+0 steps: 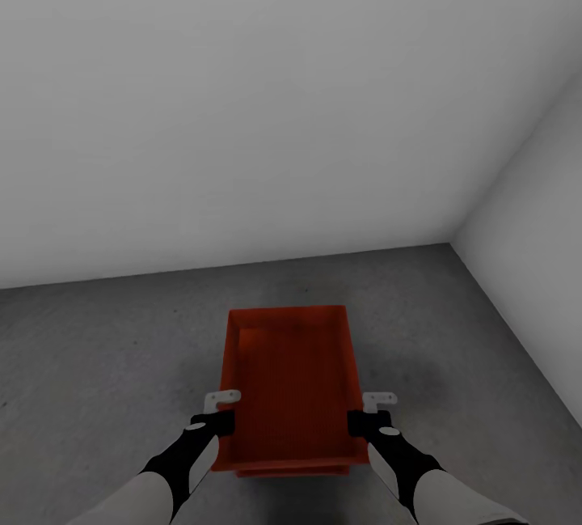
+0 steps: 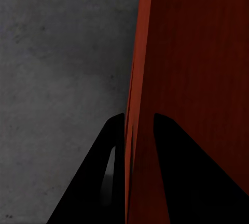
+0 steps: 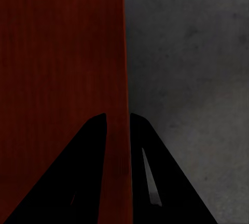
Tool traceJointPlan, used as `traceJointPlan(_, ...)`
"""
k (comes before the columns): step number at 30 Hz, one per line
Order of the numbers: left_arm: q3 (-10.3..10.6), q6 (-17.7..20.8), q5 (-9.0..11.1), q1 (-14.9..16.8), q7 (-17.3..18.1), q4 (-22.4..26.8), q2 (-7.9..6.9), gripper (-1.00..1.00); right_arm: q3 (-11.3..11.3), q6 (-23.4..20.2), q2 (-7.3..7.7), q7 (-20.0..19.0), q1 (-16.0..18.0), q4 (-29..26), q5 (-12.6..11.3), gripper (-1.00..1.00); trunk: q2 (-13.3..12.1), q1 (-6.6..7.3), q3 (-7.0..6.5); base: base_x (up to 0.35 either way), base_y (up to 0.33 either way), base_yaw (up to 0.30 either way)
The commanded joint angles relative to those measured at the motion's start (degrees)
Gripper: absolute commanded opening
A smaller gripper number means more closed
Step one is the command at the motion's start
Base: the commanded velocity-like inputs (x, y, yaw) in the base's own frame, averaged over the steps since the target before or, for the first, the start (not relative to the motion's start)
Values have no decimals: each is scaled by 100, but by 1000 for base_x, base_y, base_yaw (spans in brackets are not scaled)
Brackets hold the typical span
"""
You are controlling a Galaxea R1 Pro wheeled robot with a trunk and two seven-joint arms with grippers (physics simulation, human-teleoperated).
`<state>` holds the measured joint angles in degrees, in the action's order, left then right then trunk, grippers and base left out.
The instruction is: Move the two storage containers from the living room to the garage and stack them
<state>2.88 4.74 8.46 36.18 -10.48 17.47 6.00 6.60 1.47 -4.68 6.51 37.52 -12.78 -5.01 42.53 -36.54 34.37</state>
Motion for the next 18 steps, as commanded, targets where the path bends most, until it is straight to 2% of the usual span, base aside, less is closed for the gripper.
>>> traceJointPlan(1, -104, -43, -72, 3, -148, 32, -167, -100, -71, 20, 43, 44, 1, 21, -58, -100, 4, -1, 4, 4, 0, 0)
traceJointPlan(18, -104, -43, -81, 4, -155, 38, -169, -100, -71, 16, 34, 44, 2, 21, -61, -100, 4, -1, 4, 0, 0, 0)
